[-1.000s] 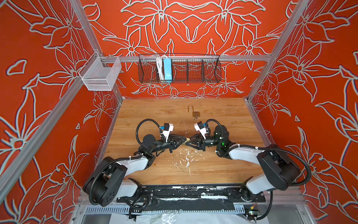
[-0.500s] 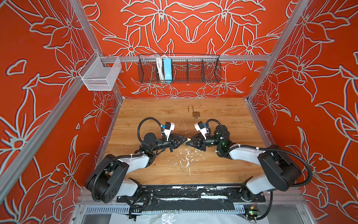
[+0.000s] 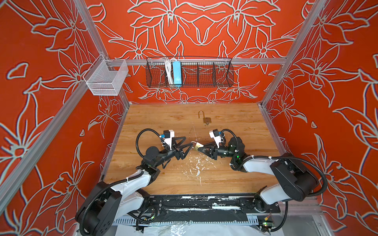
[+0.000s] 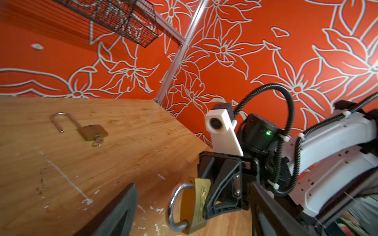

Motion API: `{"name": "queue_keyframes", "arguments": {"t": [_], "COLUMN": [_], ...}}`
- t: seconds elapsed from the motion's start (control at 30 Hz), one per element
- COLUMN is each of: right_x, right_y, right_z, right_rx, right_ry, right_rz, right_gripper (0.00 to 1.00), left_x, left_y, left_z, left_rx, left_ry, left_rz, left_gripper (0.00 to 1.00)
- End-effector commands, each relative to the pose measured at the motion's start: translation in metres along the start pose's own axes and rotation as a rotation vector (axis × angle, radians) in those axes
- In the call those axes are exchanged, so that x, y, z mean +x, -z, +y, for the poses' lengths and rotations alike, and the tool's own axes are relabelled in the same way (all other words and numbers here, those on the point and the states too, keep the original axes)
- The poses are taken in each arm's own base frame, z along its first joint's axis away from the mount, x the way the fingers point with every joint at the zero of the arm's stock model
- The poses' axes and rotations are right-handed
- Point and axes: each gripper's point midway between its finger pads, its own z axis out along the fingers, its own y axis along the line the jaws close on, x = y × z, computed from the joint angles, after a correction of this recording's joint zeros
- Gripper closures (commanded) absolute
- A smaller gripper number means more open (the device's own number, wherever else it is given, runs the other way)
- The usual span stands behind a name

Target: Unlock with the key

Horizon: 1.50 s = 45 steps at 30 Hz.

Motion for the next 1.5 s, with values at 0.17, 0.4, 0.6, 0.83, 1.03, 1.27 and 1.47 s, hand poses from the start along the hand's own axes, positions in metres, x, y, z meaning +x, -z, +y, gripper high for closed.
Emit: {"name": "queue_keyframes", "arguments": {"t": [0.17,0.4,0.6,0.83,1.03,1.27,1.47], "right_x": [-0.05,-0.05,-0.048,-0.05,-0.046,-0.038,-0.036], "right_y": [0.03,0.031,0.029,0.027,0.024,0.014,0.011], "right_z": [0.02,0.019,0.015,0.017,0.015,0.013,0.017], "right_rx": [0.037,0.031,0.04,0.025,0.022,0.014,-0.001], "right_ry": [0.085,0.072,0.066,0.062,0.055,0.044,0.05], "right_rz": [-0.289,-0.302,-0.298,-0.292,-0.279,-0.249,-0.24], "right_gripper": [1.0,1.0,1.0,1.0,1.0,1.0,1.0], "left_x": [0.019,0.035,0.036,0.044,0.046,0.047,0.039], "left_y": [-0.016,-0.038,-0.036,-0.045,-0.048,-0.049,-0.044], "left_z": [0.001,-0.013,-0.021,-0.018,-0.036,-0.038,-0.03], "left_rx": [0.09,0.276,0.272,0.258,0.272,0.235,0.165], "left_ry": [0.047,0.129,0.086,0.098,0.013,-0.033,-0.059], "left_rz": [0.065,0.142,0.121,0.13,0.098,0.067,0.017], "left_gripper": [0.21,0.44,0.42,0.43,0.48,0.54,0.56]}}
